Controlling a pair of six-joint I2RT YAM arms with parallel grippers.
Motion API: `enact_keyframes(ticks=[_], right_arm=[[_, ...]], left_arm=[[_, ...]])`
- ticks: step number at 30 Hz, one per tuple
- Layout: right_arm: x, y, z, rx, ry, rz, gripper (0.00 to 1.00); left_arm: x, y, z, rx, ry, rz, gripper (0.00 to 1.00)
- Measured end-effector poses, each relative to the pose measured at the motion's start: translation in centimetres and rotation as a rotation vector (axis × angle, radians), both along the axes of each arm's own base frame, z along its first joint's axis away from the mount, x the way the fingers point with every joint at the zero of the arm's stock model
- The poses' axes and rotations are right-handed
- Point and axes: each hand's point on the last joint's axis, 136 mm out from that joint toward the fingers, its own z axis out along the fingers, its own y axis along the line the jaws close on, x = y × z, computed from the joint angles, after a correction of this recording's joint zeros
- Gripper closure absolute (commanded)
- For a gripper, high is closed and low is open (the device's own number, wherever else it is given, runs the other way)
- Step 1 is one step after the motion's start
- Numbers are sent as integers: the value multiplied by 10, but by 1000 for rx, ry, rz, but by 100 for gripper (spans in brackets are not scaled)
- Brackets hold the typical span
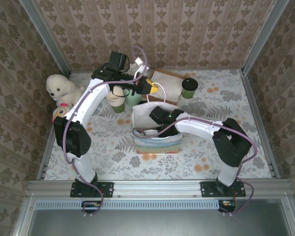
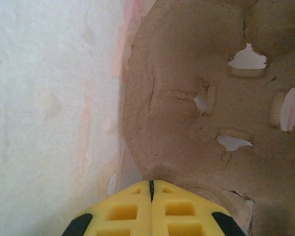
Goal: Pack the takeout coffee
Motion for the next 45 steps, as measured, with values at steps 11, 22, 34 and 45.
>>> enact_keyframes(ticks=[11, 22, 34, 45], right_arm=[[9, 2, 9, 0, -50, -10, 82], [11, 4, 38, 55, -71, -94, 38], [32, 13, 196, 431, -313, -328, 0], [59, -12, 296, 733, -489, -648, 0]], left_arm=[[3, 0, -2, 15, -7, 18, 100], [4, 0, -2, 20, -10, 23, 100], [5, -1, -4, 29, -15, 30, 100], [8, -3, -1, 15, -42, 30, 100]])
